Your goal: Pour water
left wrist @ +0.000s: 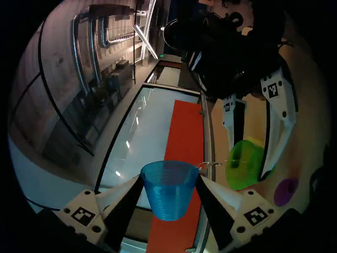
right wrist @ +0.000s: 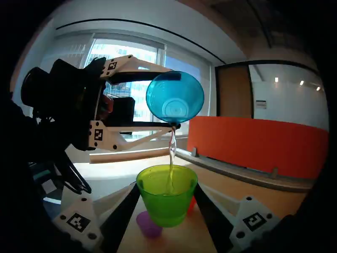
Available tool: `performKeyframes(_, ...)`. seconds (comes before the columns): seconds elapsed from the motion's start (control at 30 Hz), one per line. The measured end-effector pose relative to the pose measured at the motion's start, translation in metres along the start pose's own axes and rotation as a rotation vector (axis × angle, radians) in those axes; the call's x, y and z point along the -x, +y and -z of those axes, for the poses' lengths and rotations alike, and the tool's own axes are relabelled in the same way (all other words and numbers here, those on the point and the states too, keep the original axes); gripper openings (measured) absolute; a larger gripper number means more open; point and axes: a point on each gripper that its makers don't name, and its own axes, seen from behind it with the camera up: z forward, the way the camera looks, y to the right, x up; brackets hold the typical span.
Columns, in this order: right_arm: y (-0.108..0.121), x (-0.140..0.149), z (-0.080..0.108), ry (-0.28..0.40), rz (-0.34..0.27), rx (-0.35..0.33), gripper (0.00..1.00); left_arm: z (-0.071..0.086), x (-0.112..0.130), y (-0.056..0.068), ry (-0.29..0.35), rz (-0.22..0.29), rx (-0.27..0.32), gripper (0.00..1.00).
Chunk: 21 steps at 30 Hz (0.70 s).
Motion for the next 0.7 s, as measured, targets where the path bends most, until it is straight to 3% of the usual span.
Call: performKeyframes(0.7, 0.0030, 0.0004, -0.0005, 0.000, 0.001, 0.007, 0.89, 0.0027, -0.0055, -0.0079, 0.008, -0.126, -0.025, 0.86)
